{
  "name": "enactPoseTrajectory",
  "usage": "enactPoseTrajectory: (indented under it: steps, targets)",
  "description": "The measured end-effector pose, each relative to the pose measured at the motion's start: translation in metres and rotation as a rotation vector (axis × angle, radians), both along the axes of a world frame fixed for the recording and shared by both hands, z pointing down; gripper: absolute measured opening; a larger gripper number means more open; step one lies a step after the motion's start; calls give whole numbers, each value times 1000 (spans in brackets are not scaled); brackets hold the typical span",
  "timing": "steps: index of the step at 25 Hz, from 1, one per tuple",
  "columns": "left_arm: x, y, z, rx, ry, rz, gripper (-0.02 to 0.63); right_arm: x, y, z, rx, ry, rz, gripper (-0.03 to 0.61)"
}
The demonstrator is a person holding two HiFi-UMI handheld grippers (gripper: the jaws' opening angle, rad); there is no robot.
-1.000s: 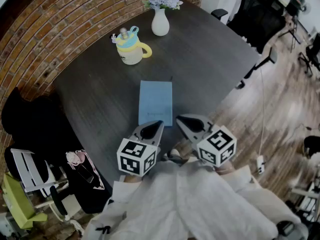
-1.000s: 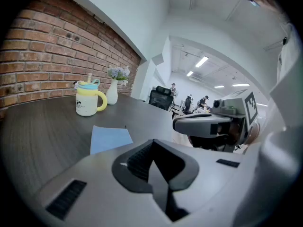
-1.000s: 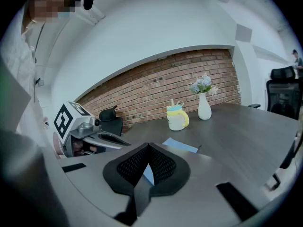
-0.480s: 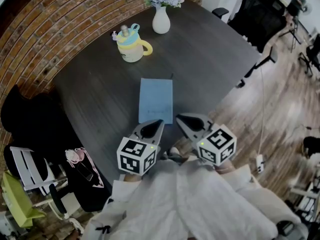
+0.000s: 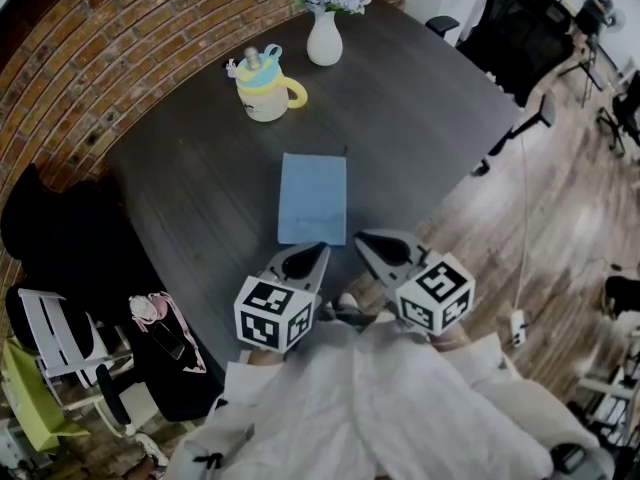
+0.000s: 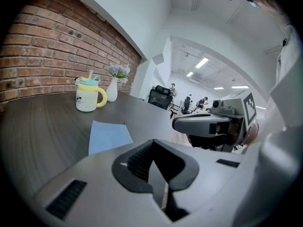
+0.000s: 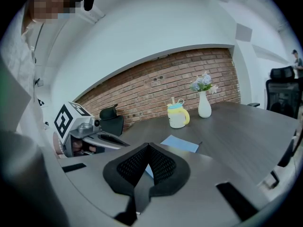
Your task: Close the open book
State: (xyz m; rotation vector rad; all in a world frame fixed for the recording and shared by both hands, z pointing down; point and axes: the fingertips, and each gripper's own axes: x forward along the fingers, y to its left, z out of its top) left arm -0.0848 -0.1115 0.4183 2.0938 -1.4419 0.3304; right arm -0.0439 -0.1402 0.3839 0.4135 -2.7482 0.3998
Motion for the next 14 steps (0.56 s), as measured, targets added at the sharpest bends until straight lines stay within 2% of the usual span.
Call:
enactPoseTrajectory:
  steps: [14]
  targets:
    - [-6, 13, 0, 1, 11, -19, 6, -5, 14, 6, -31, 30, -17, 6]
